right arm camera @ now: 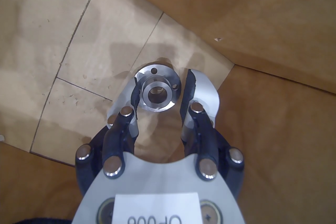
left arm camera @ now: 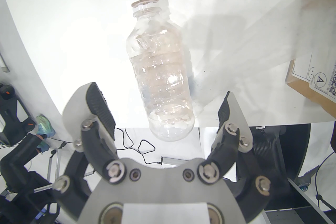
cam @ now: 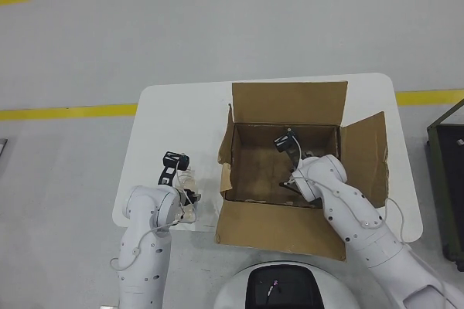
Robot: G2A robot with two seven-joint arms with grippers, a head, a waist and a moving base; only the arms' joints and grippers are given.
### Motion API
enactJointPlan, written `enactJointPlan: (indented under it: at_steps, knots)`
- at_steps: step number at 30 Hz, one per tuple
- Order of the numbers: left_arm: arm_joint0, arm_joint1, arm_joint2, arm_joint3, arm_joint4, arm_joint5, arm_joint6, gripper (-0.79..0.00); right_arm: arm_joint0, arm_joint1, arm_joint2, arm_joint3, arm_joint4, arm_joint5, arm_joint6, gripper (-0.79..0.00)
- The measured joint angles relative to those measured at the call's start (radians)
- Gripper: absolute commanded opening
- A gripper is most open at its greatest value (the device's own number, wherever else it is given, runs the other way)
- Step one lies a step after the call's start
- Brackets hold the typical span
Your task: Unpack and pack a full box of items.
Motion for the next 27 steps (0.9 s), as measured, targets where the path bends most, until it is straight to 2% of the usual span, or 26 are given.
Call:
enactJointPlan:
  at_steps: [4,6,7,27]
  knots:
    - [0.000,0.000,0.000,0.000,0.000,0.000,0.000,0.000,0.004,-0.004,-0.001,0.014,0.000,0.000,-0.002,-0.526]
    - [0.000,0.000,0.000,0.000,0.000,0.000,0.000,0.000,0.007,-0.006,-0.003,0.021,0.001,-0.002,-0.004,-0.668]
    - [0.000,0.000,0.000,0.000,0.000,0.000,0.000,0.000,0.008,-0.007,-0.003,0.023,0.001,-0.002,-0.004,-0.785]
    - [0.000,0.000,0.000,0.000,0.000,0.000,0.000,0.000,-0.052,-0.020,-0.029,-0.159,-0.030,-0.033,0.009,-0.785]
